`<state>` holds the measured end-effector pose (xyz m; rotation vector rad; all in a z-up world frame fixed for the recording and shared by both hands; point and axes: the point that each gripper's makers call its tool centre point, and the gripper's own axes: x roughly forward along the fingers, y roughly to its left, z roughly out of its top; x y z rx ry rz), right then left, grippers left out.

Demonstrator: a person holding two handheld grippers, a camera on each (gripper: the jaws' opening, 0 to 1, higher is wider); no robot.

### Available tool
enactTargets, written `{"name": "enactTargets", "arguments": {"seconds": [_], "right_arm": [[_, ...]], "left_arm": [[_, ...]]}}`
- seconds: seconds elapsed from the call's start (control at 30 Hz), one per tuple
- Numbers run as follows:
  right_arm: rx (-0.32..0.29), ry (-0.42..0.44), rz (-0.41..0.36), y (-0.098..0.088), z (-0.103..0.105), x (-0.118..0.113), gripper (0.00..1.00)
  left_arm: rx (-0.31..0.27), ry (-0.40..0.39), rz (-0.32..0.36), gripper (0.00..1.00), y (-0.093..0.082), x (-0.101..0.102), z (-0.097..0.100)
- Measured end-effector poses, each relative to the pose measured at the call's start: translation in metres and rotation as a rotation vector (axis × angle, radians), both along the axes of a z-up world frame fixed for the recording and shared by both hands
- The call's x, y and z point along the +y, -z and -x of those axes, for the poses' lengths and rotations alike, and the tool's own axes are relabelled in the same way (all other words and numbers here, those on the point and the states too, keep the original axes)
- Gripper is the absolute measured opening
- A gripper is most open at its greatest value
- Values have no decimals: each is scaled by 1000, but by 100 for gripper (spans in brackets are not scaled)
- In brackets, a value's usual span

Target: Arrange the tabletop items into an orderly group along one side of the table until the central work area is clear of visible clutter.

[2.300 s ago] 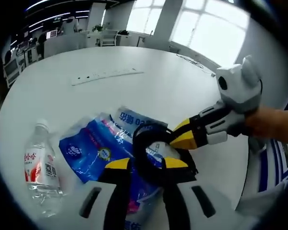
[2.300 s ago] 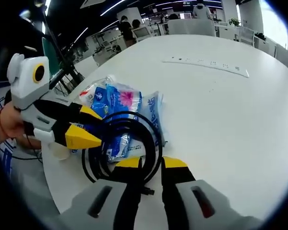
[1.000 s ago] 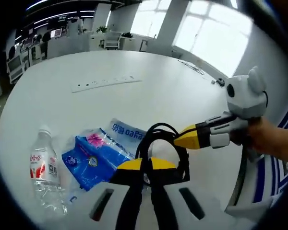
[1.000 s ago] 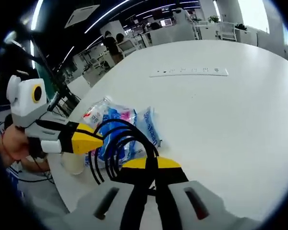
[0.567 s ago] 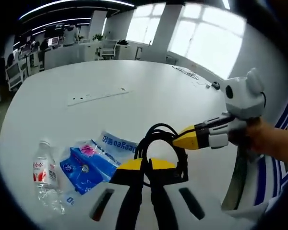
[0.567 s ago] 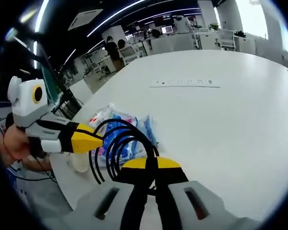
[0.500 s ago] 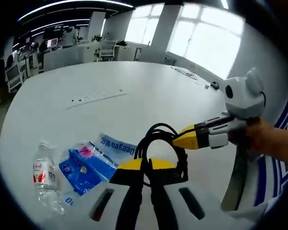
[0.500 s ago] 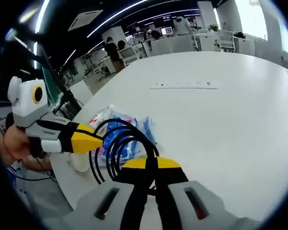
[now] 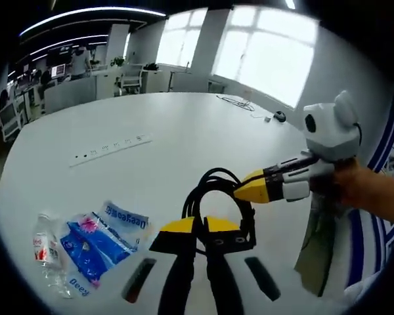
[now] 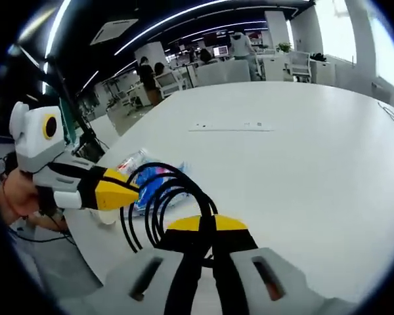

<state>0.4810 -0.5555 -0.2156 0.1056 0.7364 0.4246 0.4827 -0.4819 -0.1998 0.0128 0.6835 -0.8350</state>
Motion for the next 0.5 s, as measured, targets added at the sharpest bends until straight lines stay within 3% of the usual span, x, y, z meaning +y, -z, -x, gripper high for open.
{"name": "enactTargets", "arguments": {"seconds": [0.3,0.5], "right_arm": [[9,47,35,-1,13,-43,1],[35,65,66,8,14,-69,1]], "left_arm": [[10,53,19,1,3,-45,11],[25,84,27,1,12,-71,12]]}}
